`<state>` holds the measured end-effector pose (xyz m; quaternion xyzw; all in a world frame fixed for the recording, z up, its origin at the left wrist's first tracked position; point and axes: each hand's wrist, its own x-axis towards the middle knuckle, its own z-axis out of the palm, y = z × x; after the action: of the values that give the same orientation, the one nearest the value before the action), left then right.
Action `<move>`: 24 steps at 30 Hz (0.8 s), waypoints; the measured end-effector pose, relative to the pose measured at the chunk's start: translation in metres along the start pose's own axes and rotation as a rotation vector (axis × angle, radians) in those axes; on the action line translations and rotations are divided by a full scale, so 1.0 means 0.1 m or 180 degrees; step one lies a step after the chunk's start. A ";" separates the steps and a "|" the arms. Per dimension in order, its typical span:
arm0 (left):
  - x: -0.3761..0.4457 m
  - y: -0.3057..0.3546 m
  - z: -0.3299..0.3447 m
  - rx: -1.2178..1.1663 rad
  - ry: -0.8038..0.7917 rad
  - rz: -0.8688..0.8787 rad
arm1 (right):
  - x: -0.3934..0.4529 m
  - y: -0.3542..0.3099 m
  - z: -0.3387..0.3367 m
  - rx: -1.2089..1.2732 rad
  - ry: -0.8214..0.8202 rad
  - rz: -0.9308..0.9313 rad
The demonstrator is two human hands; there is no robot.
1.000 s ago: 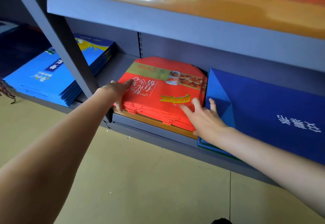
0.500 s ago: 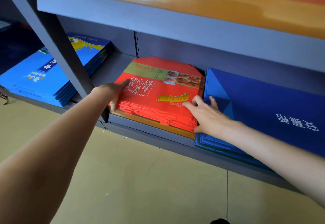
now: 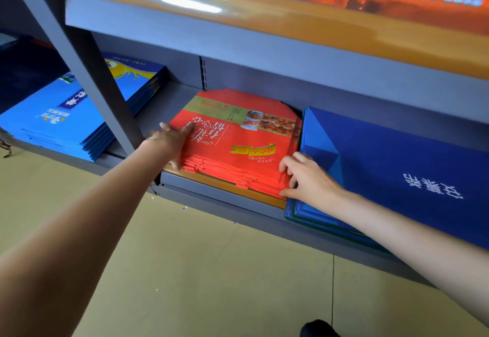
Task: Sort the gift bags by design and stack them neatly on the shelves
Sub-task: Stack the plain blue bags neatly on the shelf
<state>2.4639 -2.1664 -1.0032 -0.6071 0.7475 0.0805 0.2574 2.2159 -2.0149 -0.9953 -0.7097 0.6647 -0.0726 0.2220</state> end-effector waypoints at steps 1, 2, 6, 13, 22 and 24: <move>0.00 -0.01 -0.02 0.0051 0.0028 0.0036 | 0.00 0.03 0.00 0.0076 -0.0004 -0.0034; 0.00 -0.01 -0.03 0.0092 0.0059 0.0068 | -0.01 0.05 0.01 0.0113 0.0019 -0.0080; -0.04 0.04 0.00 0.0114 0.0175 0.0113 | -0.02 0.09 0.05 0.0211 0.0170 -0.0272; -0.07 0.08 0.12 0.0068 0.0360 0.0171 | 0.00 0.17 0.03 0.0627 0.0266 -0.0112; -0.04 0.16 0.23 0.0024 0.0510 0.0252 | 0.00 0.17 0.00 0.0627 0.0338 -0.0154; -0.03 0.11 0.23 0.0031 0.0532 0.0336 | 0.01 0.19 0.01 0.0607 0.0250 -0.0214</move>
<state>2.4605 -2.1511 -1.0241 -0.5702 0.7977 0.0393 0.1925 2.1994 -2.0164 -1.0039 -0.7038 0.6388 -0.1706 0.2598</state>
